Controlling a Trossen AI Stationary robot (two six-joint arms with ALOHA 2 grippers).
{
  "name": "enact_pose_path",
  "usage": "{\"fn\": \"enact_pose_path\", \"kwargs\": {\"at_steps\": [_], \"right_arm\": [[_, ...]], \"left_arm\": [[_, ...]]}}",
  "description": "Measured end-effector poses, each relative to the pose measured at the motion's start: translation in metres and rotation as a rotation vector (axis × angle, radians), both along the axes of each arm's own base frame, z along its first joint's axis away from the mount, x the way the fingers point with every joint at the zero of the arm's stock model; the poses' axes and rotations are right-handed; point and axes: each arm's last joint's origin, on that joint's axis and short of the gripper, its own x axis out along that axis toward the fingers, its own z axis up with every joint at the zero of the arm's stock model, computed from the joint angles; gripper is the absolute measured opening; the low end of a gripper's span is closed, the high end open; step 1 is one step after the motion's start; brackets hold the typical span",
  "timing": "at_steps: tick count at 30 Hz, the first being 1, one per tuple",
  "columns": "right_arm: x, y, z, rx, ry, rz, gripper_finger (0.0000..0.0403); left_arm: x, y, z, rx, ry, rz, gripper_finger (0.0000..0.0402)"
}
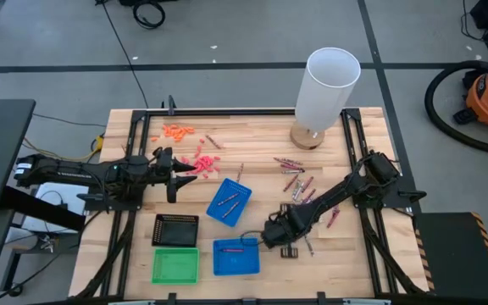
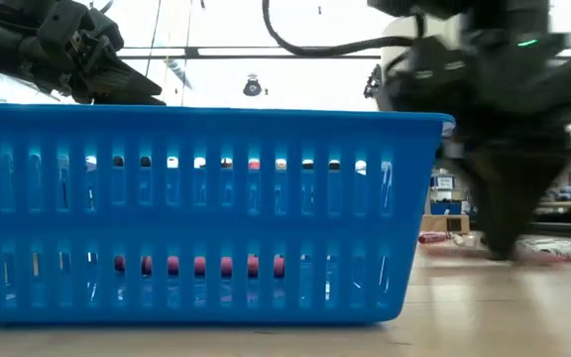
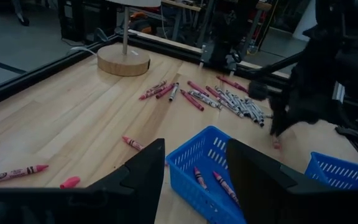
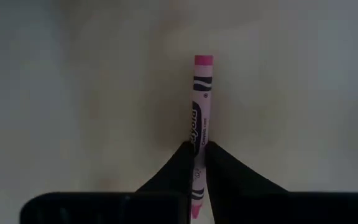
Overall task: Sort crayons
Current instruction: Put the pink crayon into the top blue bin
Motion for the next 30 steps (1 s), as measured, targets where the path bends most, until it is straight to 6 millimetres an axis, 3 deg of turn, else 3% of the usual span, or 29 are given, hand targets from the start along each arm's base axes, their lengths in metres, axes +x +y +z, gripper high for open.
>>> {"fn": "enact_pose_path", "kwargs": {"at_steps": [8,16,23,30], "right_arm": [[0.004,-0.031,0.044,-0.085,-0.151,0.054,0.0039],[0.032,-0.052,0.087,-0.154,-0.365,0.179,0.0039],[0.063,-0.06,0.097,-0.251,-0.585,0.379,0.0039],[0.086,-0.075,0.077,-0.32,-0.627,0.469,0.0041]], "left_arm": [[0.0,0.0,0.0,0.054,0.009,-0.003,0.0183],[0.0,0.001,0.0,0.061,0.01,0.013,0.0183],[0.0,0.001,0.001,0.062,0.001,0.021,0.0183],[0.0,0.001,0.002,0.058,-0.01,0.021,0.0183]]}}
